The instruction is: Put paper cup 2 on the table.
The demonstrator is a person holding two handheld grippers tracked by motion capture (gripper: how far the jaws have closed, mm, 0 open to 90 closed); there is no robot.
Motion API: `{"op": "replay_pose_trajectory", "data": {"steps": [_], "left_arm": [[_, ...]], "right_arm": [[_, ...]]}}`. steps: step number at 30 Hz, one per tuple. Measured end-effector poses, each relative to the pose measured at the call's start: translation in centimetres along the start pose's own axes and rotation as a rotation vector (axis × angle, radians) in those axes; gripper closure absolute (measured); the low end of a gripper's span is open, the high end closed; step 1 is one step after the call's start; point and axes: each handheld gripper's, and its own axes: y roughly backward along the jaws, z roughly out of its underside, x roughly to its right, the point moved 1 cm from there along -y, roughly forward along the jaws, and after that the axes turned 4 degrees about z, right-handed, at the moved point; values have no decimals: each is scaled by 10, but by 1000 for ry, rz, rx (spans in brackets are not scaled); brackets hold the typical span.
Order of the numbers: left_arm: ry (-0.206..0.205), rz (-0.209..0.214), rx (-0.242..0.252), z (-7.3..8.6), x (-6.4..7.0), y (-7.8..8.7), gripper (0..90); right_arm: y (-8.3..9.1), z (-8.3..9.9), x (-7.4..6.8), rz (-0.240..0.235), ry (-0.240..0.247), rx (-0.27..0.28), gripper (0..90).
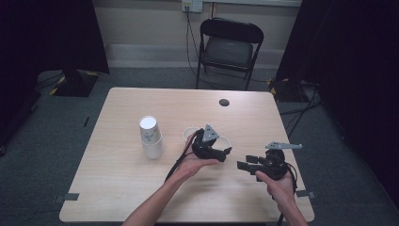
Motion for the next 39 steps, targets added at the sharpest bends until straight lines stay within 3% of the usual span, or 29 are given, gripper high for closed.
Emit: {"op": "replay_pose_trajectory", "data": {"steps": [6, 17, 24, 30, 35, 39], "left_arm": [[-3, -5, -10, -7, -2, 18, 186], [22, -12, -5, -15, -7, 68, 176], [55, -16, -3, -7, -9, 97, 175], [38, -43, -29, 6, -10, 119, 175], [76, -72, -47, 20, -16, 136, 161], [137, -107, -51, 34, -22, 153, 160]], "right_arm": [[-1, 1, 1, 5, 1, -1, 388], [-2, 3, 4, 17, 5, 0, 387], [-3, 5, 5, 23, 2, -2, 384], [-2, 6, 7, 32, 3, 1, 383], [-1, 7, 10, 43, 2, 10, 382], [-1, 8, 11, 52, 1, 8, 381]]}}
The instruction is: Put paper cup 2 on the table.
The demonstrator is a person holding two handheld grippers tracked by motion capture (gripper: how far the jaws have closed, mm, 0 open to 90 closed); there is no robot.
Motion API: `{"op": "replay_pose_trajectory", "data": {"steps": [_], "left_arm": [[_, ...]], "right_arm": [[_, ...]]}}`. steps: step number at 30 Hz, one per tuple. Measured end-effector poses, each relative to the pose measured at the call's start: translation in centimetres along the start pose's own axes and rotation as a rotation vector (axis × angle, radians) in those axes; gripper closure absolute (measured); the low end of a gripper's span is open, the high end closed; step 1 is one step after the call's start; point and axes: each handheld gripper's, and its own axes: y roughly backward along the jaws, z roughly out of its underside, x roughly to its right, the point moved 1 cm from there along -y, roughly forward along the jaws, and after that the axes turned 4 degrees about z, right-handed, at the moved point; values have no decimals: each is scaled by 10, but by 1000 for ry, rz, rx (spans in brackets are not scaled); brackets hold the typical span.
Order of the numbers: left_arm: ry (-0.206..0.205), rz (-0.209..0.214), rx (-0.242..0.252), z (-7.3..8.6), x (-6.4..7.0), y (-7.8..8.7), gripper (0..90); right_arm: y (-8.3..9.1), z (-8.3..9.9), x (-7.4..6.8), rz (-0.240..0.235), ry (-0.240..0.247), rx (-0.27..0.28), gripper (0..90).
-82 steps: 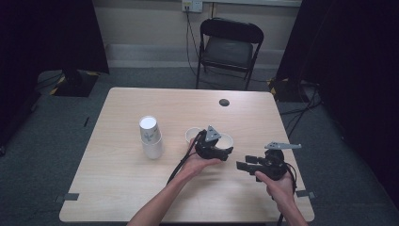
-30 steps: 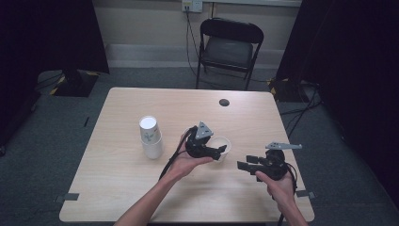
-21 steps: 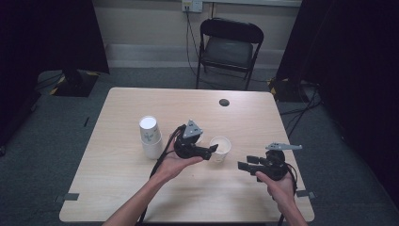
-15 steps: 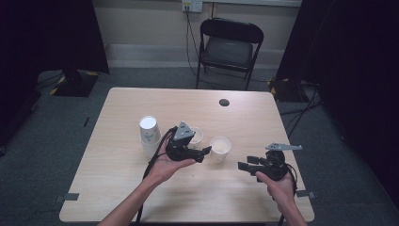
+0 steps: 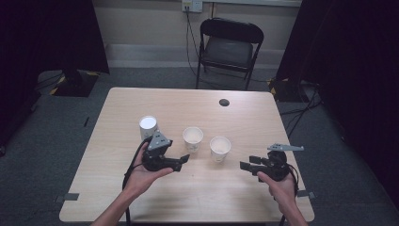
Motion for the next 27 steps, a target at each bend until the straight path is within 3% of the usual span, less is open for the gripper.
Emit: {"op": "replay_pose_trajectory", "data": {"steps": [5, 12, 16, 18, 21, 27], "left_arm": [[60, -63, -19, 18, -14, 16, 163], [60, -176, -13, 38, -33, 45, 171], [120, -224, 23, 55, -47, 59, 174], [139, -250, 10, 62, -53, 62, 179], [113, -286, -11, 71, -59, 68, 179], [139, -281, -34, 88, -67, 71, 181]], "right_arm": [[-1, 1, 1, 8, 4, -2, 380], [-1, 1, 3, 23, 1, 1, 378], [-2, 3, 6, 29, -4, 0, 377], [-1, 4, 6, 35, -1, 0, 375], [-1, 4, 8, 45, 17, -1, 369], [1, 6, 17, 78, 5, 17, 313]]}}
